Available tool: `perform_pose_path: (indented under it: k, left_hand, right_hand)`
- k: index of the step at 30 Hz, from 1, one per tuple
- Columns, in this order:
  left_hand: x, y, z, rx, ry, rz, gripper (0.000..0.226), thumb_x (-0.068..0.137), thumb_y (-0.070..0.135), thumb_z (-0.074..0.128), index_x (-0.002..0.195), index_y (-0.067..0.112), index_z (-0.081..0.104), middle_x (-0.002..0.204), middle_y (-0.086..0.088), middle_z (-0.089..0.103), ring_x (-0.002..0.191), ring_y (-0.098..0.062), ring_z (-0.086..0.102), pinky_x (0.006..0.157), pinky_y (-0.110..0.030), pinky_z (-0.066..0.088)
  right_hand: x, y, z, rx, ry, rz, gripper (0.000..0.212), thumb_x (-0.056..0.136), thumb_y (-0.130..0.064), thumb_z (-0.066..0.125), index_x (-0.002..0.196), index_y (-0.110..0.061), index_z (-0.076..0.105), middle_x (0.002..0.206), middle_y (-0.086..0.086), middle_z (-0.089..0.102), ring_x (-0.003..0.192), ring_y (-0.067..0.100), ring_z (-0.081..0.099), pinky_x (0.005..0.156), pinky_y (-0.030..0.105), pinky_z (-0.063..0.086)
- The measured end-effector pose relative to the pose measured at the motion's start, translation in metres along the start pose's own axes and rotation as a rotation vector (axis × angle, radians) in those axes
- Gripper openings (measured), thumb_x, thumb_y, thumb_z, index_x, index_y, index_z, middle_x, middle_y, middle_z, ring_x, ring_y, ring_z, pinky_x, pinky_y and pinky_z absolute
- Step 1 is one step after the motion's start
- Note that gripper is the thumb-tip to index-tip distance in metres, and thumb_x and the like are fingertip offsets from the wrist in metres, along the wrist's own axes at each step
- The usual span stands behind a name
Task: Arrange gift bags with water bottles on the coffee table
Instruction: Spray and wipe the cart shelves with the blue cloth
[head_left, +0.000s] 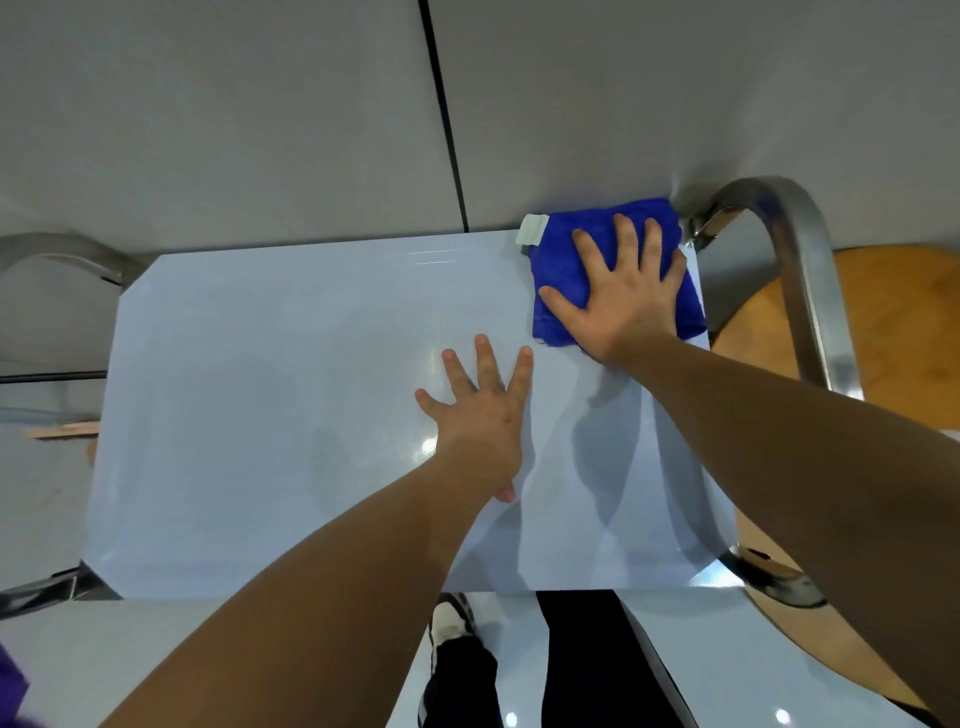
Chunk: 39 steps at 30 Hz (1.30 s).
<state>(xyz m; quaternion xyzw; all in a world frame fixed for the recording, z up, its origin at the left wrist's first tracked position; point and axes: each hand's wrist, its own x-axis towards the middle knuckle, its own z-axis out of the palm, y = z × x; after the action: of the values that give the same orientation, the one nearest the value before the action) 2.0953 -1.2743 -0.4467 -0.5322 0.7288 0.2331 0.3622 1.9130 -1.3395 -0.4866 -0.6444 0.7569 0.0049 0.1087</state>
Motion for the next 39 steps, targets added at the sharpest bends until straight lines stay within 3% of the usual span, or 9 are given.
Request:
perform_pose_path:
  k: [6, 9, 19, 24, 27, 31, 36, 39]
  left_hand:
    - [-0.002, -0.002, 0.002, -0.006, 0.025, -0.002, 0.162, 0.059, 0.042, 0.096, 0.147, 0.031, -0.039, 0.156, -0.017, -0.041, 0.144, -0.055, -0.023, 0.110, -0.077, 0.015]
    - [0.000, -0.001, 0.003, 0.001, 0.026, -0.014, 0.164, 0.056, 0.043, 0.097, 0.147, 0.032, -0.039, 0.156, -0.017, -0.040, 0.145, -0.055, -0.022, 0.110, -0.078, 0.016]
    - [-0.001, 0.005, -0.001, 0.043, 0.058, -0.021, 0.167, 0.053, 0.045, 0.098, 0.147, 0.031, -0.038, 0.159, -0.018, -0.035, 0.146, -0.056, -0.015, 0.108, -0.078, 0.020]
    - [-0.004, 0.005, 0.000, 0.020, 0.069, -0.030, 0.167, 0.052, 0.043, 0.099, 0.147, 0.032, -0.038, 0.159, -0.017, -0.035, 0.147, -0.054, -0.016, 0.109, -0.077, 0.019]
    - [-0.005, 0.008, 0.001, 0.003, 0.069, -0.036, 0.165, 0.054, 0.038, 0.099, 0.148, 0.033, -0.036, 0.159, -0.016, -0.035, 0.147, -0.053, -0.017, 0.109, -0.078, 0.017]
    - [-0.004, 0.006, 0.001, -0.066, 0.113, -0.042, 0.137, 0.076, 0.017, 0.084, 0.153, 0.038, -0.027, 0.162, -0.012, -0.031, 0.148, -0.050, -0.016, 0.109, -0.077, 0.019]
    - [-0.003, -0.002, -0.001, -0.059, 0.099, -0.002, 0.125, 0.083, 0.021, 0.077, 0.153, 0.041, -0.025, 0.163, -0.007, -0.029, 0.150, -0.047, -0.013, 0.111, -0.073, 0.023]
    - [-0.004, -0.022, -0.009, -0.118, 0.137, 0.068, 0.109, 0.086, 0.016, 0.071, 0.158, 0.039, -0.007, 0.168, -0.003, -0.009, 0.152, -0.041, 0.009, 0.112, -0.057, 0.036]
  right_hand:
    - [-0.035, 0.018, 0.001, -0.005, 0.060, 0.068, 0.080, 0.090, -0.080, 0.026, 0.155, -0.035, 0.027, 0.166, 0.007, 0.017, 0.153, 0.036, 0.012, 0.117, 0.065, 0.018]
    - [-0.065, 0.023, 0.003, -0.004, 0.029, 0.132, 0.080, 0.091, -0.080, 0.027, 0.157, -0.034, 0.023, 0.166, 0.007, 0.017, 0.153, 0.036, 0.011, 0.116, 0.066, 0.022]
    - [-0.195, 0.011, 0.026, 0.053, -0.077, 0.218, 0.083, 0.091, -0.079, 0.021, 0.160, -0.037, 0.006, 0.169, 0.006, 0.000, 0.155, 0.035, -0.005, 0.120, 0.065, 0.008]
    - [-0.254, -0.013, 0.036, 0.076, -0.036, 0.251, 0.081, 0.092, -0.075, 0.032, 0.159, -0.032, 0.022, 0.168, 0.010, 0.014, 0.153, 0.039, 0.011, 0.116, 0.069, 0.016]
    - [-0.278, -0.030, 0.041, 0.067, -0.052, 0.265, 0.080, 0.092, -0.076, 0.033, 0.159, -0.032, 0.024, 0.168, 0.010, 0.014, 0.153, 0.039, 0.011, 0.116, 0.068, 0.018]
    - [-0.292, -0.069, 0.049, 0.060, -0.097, 0.191, 0.079, 0.093, -0.076, 0.030, 0.159, -0.032, 0.025, 0.168, 0.013, 0.013, 0.153, 0.043, 0.009, 0.116, 0.071, 0.012]
    - [-0.272, -0.095, 0.049, 0.058, -0.156, 0.212, 0.082, 0.090, -0.079, 0.028, 0.159, -0.037, 0.015, 0.168, 0.014, 0.005, 0.151, 0.048, 0.003, 0.112, 0.076, 0.009]
    - [-0.256, -0.094, 0.045, 0.044, -0.190, 0.139, 0.088, 0.087, -0.085, 0.022, 0.158, -0.041, -0.004, 0.168, 0.012, -0.010, 0.151, 0.048, -0.009, 0.113, 0.074, 0.001]
